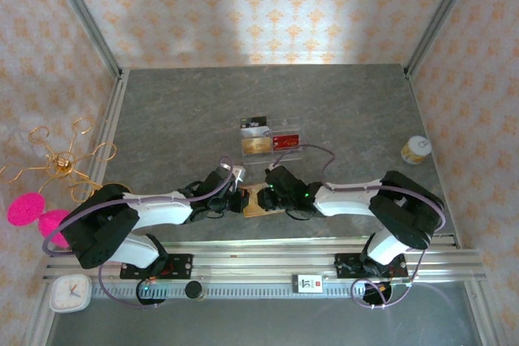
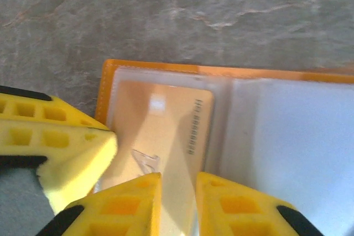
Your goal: Take the credit cards out of the card holder
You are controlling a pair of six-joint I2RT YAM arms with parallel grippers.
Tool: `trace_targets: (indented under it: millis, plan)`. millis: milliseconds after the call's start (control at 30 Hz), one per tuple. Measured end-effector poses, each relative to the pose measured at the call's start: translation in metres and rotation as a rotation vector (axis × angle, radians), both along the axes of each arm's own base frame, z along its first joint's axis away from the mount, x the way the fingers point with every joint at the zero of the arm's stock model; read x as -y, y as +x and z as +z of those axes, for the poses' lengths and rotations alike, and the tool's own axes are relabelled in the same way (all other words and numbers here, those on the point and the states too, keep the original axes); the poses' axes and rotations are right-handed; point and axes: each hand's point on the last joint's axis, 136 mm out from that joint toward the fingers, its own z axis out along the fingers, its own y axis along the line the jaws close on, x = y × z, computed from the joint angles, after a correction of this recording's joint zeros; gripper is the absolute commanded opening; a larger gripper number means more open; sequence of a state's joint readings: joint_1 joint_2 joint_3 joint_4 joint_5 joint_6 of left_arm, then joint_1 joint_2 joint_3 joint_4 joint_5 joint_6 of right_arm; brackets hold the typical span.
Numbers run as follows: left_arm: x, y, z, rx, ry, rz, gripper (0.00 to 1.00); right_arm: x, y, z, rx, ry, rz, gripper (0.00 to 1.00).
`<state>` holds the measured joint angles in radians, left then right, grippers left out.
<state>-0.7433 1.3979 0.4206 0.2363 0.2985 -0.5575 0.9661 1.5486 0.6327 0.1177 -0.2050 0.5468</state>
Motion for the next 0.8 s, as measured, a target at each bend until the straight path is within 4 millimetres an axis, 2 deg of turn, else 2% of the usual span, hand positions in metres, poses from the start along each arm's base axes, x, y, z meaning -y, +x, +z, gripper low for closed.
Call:
trace_targets:
  millis: [167, 267, 400, 500, 700, 800]
  plan:
    - [0.001, 0.001, 0.001, 0.006, 0.004, -0.007, 0.00, 0.014, 0.002, 0.003, 0.023, -0.028, -0.047, 0.27]
    - [-0.002, -0.001, 0.005, 0.007, 0.008, -0.007, 0.01, 0.013, 0.003, 0.014, 0.044, -0.010, -0.044, 0.25]
    - [0.000, -0.002, 0.020, 0.046, -0.003, -0.013, 0.00, 0.007, 0.000, 0.024, 0.043, 0.029, -0.010, 0.23]
    - [0.005, -0.003, 0.021, 0.047, -0.004, -0.025, 0.00, 0.003, -0.004, 0.020, 0.002, 0.053, 0.019, 0.22]
    - [0.001, -0.006, 0.001, 0.001, 0.039, -0.025, 0.00, 0.000, -0.008, 0.007, -0.080, 0.073, 0.034, 0.22]
    - [0.002, -0.005, 0.001, 0.008, 0.034, -0.024, 0.00, 0.000, -0.007, 0.004, -0.103, 0.084, 0.029, 0.21]
